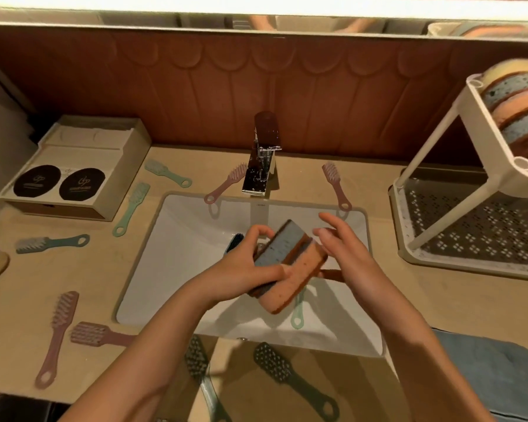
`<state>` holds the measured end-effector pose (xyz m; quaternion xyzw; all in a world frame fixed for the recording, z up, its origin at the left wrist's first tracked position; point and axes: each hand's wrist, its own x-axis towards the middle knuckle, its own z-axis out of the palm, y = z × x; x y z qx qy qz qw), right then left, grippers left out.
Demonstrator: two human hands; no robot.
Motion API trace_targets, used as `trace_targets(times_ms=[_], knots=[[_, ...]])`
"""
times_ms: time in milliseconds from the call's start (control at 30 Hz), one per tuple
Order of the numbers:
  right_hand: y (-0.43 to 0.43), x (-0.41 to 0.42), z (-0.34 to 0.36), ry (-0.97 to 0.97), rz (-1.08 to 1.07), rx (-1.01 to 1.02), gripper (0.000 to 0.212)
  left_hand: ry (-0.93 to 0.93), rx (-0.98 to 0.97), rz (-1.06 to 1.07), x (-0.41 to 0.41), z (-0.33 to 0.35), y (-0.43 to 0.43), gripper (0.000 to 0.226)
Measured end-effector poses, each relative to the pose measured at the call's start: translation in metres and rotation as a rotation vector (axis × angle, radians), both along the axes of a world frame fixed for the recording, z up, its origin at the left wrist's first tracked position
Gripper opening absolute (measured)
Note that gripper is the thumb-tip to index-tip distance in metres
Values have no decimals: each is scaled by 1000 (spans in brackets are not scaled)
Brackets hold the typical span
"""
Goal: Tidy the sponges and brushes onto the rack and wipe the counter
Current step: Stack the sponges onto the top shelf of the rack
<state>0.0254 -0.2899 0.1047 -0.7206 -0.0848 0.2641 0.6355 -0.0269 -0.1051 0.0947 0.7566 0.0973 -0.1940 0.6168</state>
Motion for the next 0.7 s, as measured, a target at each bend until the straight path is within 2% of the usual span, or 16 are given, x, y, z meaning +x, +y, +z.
trace_targets(times_ms=[133,200,367,500,600,700], knots=[[13,4,1,-67,288,-89,74,-46,86,-188,1,6,1,46],[18,4,-9,-116,308,-111,78,-50,100,-236,4,8,4,47],[26,-3,-22,-210,156,-36,30,-61,110,-142,2,7,12,52],[28,-3,-22,-153,-51,40,17,18,-140,219,0,9,20,41],[30,-2,-19,-62,-161,91,18,36,-178,282,-4,8,13,43],[38,-9,-16,-12,-168,127,23,62,-243,333,-6,8,-1,57]])
